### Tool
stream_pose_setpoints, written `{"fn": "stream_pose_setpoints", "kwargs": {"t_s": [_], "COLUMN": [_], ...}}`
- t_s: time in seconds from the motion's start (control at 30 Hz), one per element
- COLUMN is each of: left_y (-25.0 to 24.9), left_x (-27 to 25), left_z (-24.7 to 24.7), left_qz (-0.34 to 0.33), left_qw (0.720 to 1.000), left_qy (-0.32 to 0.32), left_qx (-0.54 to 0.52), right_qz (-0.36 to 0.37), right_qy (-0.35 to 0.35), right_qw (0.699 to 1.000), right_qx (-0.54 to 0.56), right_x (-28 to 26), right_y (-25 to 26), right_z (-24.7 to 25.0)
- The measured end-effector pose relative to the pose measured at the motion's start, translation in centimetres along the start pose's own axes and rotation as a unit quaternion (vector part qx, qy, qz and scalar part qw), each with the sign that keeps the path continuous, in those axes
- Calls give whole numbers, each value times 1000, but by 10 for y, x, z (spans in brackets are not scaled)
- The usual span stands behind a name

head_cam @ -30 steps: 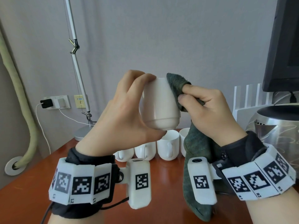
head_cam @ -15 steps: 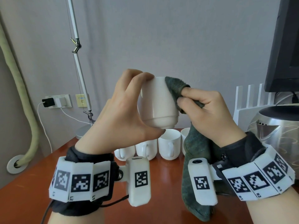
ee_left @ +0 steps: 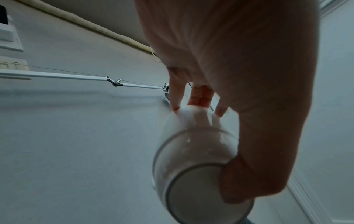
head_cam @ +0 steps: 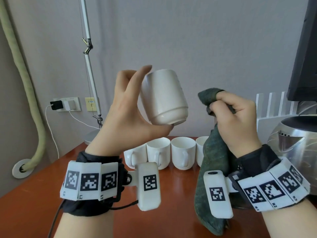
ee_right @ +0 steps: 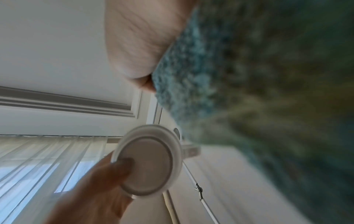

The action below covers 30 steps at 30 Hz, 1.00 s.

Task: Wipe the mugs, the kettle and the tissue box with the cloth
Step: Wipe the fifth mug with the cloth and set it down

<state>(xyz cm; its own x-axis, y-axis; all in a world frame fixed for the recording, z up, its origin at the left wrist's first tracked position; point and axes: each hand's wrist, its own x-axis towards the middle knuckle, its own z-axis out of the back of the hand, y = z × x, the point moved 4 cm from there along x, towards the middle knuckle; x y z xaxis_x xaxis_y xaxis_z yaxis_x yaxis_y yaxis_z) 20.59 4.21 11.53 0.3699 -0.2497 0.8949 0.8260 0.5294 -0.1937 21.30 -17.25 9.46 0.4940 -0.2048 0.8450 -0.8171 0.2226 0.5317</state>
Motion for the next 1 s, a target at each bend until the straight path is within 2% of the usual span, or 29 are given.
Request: {"fn": "stream_pose_setpoints", "kwargs": {"t_s": [0.07,0.17,0.27,0.4,0.57,0.7,0.87,1.0], "left_y": [-3,-6,-8,-7,-1,5,6,4], "left_x": [0,-1,-2,-3,-2,-3,-3,-3], "left_z": [-2,-5,-12,-15,-21,-24,-25,-29], "left_qz": [-4,0,12,41,60,53,37,30], "left_qw": [1000,999,992,981,974,980,991,991], "left_qy": [2,21,40,42,41,78,70,96], "left_qx": [-5,-36,-117,-184,-217,-176,-106,-83], "right_qz": [-34,-111,-231,-303,-300,-282,-245,-209], "right_qy": [-35,-51,-22,23,5,-15,-24,-7], "right_qw": [999,992,969,944,938,933,930,945], "right_qx": [13,28,83,131,174,224,272,250], "right_x": [3,5,3,-2,3,7,6,6], "right_y": [-6,-11,-21,-25,-21,-16,-6,1], "right_z": [1,-1,-9,-16,-8,-5,-7,-9]}}
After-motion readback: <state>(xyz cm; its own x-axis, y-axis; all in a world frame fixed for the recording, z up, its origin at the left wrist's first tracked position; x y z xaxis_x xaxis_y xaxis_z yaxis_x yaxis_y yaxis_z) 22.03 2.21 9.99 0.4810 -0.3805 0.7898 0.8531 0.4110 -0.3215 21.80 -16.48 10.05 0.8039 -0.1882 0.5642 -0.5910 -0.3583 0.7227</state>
